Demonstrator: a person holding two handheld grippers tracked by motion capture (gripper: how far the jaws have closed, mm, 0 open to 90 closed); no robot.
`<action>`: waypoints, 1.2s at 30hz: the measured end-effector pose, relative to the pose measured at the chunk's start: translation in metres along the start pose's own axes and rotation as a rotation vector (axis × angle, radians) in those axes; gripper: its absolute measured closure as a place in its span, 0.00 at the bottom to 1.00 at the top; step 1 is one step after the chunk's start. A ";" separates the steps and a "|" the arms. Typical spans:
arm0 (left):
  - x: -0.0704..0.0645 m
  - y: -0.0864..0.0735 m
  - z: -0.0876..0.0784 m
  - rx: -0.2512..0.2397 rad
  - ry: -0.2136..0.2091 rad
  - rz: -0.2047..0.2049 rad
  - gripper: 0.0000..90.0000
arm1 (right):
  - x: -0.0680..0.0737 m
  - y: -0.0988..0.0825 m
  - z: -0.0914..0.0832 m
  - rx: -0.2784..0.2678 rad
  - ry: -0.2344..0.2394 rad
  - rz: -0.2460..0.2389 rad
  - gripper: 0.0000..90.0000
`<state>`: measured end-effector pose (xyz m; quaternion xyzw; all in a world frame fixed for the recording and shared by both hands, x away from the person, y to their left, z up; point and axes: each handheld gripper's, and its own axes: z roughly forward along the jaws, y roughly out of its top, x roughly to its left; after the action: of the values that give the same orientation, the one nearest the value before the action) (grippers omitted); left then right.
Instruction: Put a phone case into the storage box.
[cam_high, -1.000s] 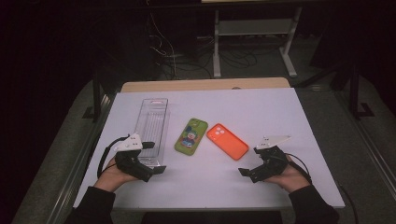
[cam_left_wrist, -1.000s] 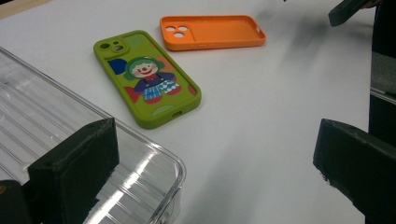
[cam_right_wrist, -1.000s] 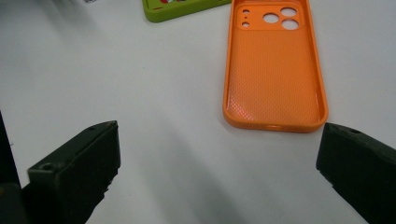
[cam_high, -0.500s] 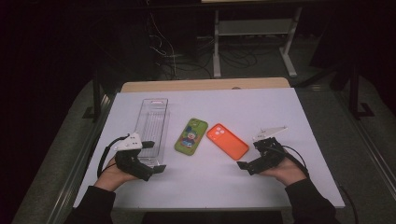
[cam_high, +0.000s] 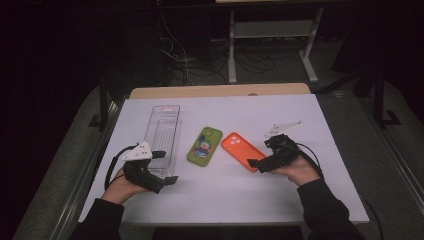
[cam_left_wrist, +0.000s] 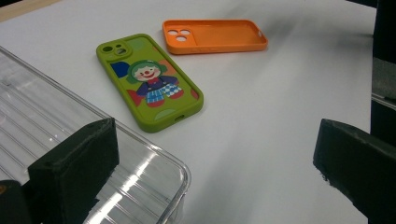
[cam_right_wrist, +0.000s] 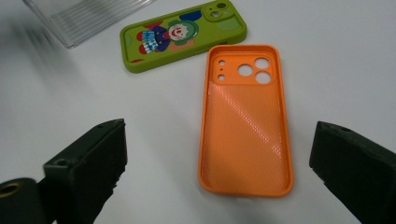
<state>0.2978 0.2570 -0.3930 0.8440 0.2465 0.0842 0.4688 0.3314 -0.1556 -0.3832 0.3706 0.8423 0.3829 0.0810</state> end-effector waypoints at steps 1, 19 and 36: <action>0.000 0.000 0.000 -0.002 0.001 -0.001 0.00 | 0.001 0.002 0.002 0.006 -0.002 0.002 0.02; 0.000 0.000 0.000 0.011 0.001 0.004 0.00 | -0.002 0.028 0.021 0.025 -0.042 -0.007 0.00; 0.000 0.000 -0.001 0.004 -0.004 -0.002 0.00 | -0.008 0.048 0.041 -0.009 -0.077 0.010 0.00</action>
<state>0.2972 0.2574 -0.3923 0.8448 0.2464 0.0816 0.4679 0.3815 -0.1165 -0.3789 0.3891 0.8348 0.3728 0.1131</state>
